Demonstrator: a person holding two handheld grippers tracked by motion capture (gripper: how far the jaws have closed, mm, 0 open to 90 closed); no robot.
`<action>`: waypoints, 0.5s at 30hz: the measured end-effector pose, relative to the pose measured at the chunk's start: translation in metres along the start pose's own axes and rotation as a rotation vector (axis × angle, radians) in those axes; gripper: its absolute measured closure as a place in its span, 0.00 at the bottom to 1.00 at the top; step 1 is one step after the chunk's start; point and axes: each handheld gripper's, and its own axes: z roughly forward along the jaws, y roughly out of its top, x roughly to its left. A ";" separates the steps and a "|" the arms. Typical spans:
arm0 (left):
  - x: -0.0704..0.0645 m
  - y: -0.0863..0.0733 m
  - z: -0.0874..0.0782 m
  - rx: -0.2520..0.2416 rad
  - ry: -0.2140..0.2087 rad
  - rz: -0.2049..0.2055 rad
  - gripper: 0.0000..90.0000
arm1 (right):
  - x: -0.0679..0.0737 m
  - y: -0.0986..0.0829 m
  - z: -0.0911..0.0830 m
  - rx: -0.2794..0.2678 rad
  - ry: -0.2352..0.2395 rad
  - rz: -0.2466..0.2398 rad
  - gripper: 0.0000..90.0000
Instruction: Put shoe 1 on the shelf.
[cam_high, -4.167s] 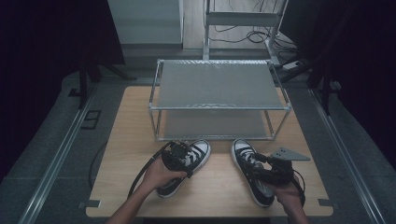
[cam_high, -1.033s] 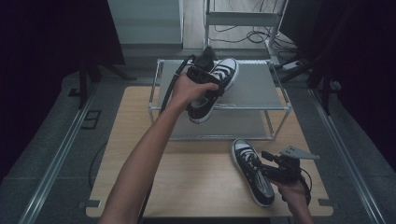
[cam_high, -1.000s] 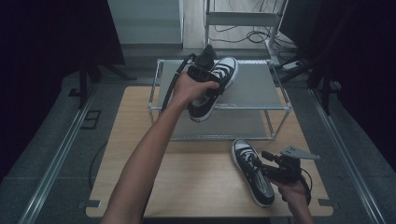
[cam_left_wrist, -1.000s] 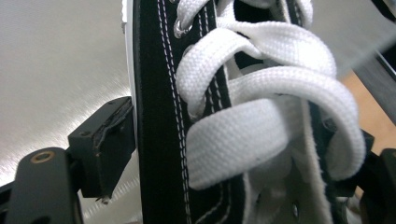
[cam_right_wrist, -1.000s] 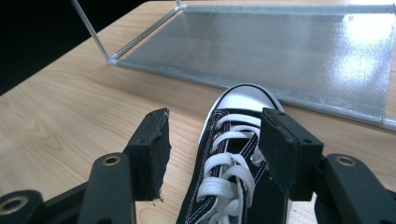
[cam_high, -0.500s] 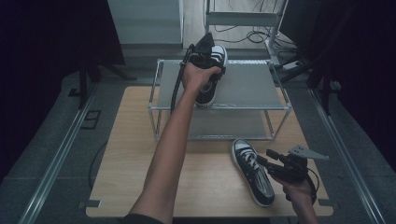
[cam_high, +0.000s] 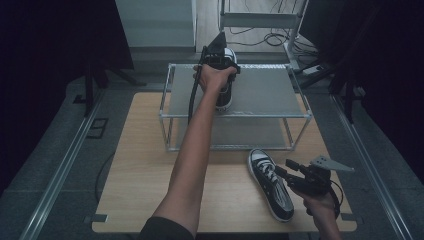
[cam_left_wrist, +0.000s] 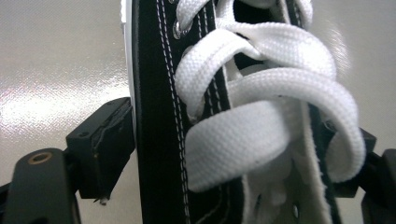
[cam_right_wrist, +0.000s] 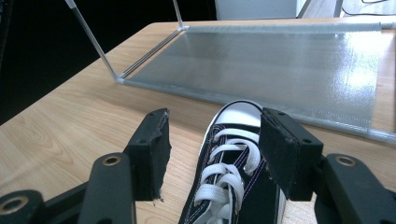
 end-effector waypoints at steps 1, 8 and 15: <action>0.001 0.001 0.002 0.006 0.004 -0.010 0.19 | 0.000 0.000 0.000 -0.001 -0.001 -0.002 0.48; 0.007 0.007 0.015 0.024 0.034 -0.058 0.19 | -0.001 0.000 -0.001 -0.002 -0.002 -0.001 0.48; 0.009 0.009 0.019 0.040 0.045 -0.086 0.18 | -0.001 -0.001 0.001 0.005 -0.002 0.000 0.48</action>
